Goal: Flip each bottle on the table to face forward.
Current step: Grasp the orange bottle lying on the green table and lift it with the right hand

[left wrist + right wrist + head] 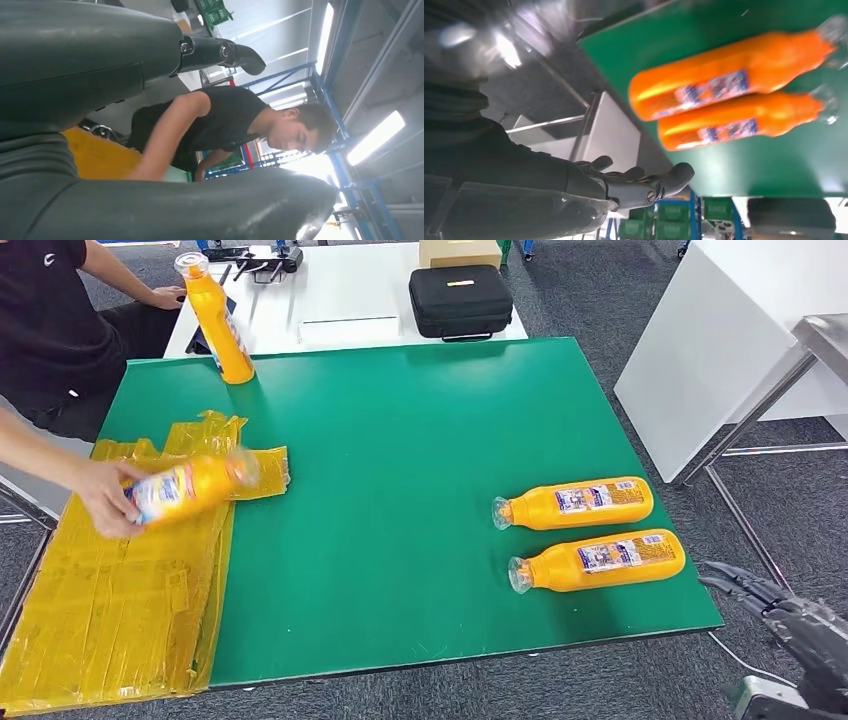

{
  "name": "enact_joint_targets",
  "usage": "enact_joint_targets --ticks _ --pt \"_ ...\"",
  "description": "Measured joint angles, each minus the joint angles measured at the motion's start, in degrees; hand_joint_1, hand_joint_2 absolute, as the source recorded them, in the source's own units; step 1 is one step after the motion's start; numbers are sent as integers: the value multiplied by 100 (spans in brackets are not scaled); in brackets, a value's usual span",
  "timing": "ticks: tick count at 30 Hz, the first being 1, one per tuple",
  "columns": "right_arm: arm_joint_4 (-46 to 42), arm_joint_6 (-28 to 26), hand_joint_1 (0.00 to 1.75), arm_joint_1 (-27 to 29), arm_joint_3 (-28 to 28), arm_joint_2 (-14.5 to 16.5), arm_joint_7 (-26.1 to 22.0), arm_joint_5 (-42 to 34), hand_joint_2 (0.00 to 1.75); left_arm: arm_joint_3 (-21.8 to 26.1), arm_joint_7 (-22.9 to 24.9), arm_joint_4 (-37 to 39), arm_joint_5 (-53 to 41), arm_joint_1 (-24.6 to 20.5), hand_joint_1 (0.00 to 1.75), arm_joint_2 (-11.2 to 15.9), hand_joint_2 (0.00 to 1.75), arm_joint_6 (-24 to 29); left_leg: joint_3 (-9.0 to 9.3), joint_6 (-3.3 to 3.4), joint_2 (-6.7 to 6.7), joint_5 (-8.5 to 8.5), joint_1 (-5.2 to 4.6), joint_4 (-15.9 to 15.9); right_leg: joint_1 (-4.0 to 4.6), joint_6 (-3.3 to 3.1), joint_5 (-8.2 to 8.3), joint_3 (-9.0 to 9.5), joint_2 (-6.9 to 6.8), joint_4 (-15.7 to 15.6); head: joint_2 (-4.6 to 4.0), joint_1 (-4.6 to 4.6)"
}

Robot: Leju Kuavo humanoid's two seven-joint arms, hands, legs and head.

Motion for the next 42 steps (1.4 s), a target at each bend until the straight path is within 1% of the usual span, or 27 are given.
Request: enact_joint_targets --ticks 3,6,8,12,15,18,20,23,26,30,37,42 --pt "173 -64 0 -159 -191 -197 -8 185 175 126 -42 -72 45 121 0 -3 0 -73 11 2 3 -1 0 0 1 2 -2 12 3 -1 0 2" --pt "451 -399 0 -473 -163 -249 -8 717 175 191 -75 -111 49 177 0 -15 0 -108 16 4 0 0 0 0 1 4 -3 21 2 -1 0 0" --pt "710 -658 0 -759 -48 -251 30 1046 175 196 -78 -124 44 181 0 -24 0 -112 21 4 1 1 1 0 2 4 -3 28 2 -1 0 1" --pt "1347 -976 0 -1357 426 -268 168 1382 175 154 -74 -111 37 119 0 -21 0 -85 33 5 2 1 1 0 2 4 -3 36 3 -1 0 0" --pt "1813 -1068 0 -1774 905 -279 272 1499 175 59 -59 -52 44 8 0 14 0 -39 37 7 1 4 1 0 3 3 -2 41 2 0 0 1" --pt "2180 -1106 0 -2074 1393 -270 348 1599 175 -55 -26 29 57 -123 0 69 0 -25 39 7 -1 6 1 0 2 3 -1 44 1 0 0 -1" --pt "2339 -1143 0 -2164 1685 -263 396 1640 175 -136 -1 93 67 -213 0 114 0 -26 39 7 -3 6 1 0 3 3 -1 44 -2 1 0 -1" --pt "2433 -1234 0 -2152 2009 -262 477 1624 175 -254 22 223 82 -374 0 177 0 -26 38 7 -7 6 1 0 3 3 -2 45 -6 1 0 -1" --pt "2442 -1292 0 -2076 2200 -262 531 1571 175 -360 29 344 91 -506 0 213 0 -19 37 6 -7 4 1 0 2 4 -3 45 -6 1 0 -1" --pt "2445 -1312 0 -2041 2381 -265 577 1574 175 -448 33 415 91 -566 0 225 0 28 36 6 -5 -1 0 0 1 5 -4 44 -2 1 0 0" --pt "2641 -1441 0 -2491 2778 -267 706 1828 175 -481 58 423 73 -569 0 226 0 41 39 10 -2 3 -1 0 0 5 -3 46 -2 1 0 0" --pt "2756 -1518 0 -2747 2905 -305 751 1906 175 -480 71 452 86 -573 0 226 0 38 39 10 -2 4 0 0 1 5 -3 47 -3 1 0 -1"
